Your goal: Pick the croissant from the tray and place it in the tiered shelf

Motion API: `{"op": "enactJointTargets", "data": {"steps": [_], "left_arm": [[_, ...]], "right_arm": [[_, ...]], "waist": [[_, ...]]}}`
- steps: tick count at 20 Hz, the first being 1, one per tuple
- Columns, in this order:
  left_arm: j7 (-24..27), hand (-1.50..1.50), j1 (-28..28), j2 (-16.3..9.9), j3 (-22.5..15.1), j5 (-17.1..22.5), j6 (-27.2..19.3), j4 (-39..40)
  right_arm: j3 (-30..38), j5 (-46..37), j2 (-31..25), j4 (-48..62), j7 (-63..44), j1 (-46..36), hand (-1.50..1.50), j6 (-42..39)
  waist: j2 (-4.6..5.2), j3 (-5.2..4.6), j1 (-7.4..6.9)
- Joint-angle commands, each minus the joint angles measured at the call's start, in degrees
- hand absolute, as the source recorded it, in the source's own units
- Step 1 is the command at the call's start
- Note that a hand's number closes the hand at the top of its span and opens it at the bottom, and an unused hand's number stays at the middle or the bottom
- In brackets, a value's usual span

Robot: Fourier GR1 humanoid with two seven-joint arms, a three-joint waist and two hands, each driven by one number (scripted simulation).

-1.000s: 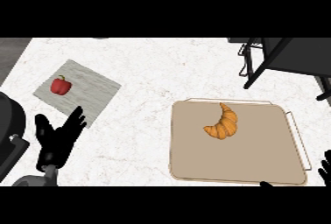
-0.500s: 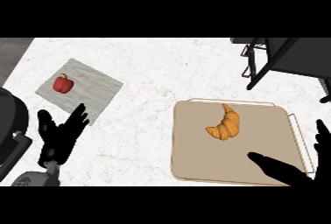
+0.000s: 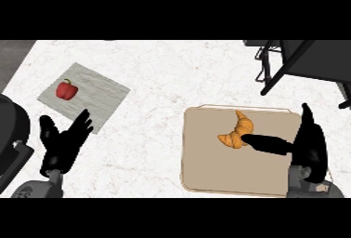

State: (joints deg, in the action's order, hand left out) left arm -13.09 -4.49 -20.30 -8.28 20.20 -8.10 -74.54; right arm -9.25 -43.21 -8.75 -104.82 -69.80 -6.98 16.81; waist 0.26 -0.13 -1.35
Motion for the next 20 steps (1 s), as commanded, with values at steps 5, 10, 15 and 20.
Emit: {"op": "enactJointTargets", "data": {"steps": [5,10,15,20], "left_arm": [[0.9,0.0,0.7,1.0,0.3,-1.1,-0.3,0.3],[0.1,0.0,0.3,0.6,1.3,-0.7,0.6,0.5],[-0.5,0.0,-1.6,2.2,0.9,-1.9,-0.8,1.6],[-3.6,0.0,-0.7,0.5,1.8,-1.9,-1.5,-2.7]], "right_arm": [[1.1,-4.4,6.7,11.1,-12.5,-8.6,-1.5,-6.3],[1.7,-8.8,8.6,13.3,-15.4,-11.5,-1.5,-6.1],[-0.6,-8.9,8.7,17.3,-15.4,-10.7,-1.5,-2.9],[1.0,-8.8,8.7,21.5,-14.3,-12.0,-1.5,-0.9]], "waist": [[-0.14,0.06,0.61],[-0.28,0.05,0.84],[-0.17,0.1,0.92],[-0.27,0.15,0.5]]}}
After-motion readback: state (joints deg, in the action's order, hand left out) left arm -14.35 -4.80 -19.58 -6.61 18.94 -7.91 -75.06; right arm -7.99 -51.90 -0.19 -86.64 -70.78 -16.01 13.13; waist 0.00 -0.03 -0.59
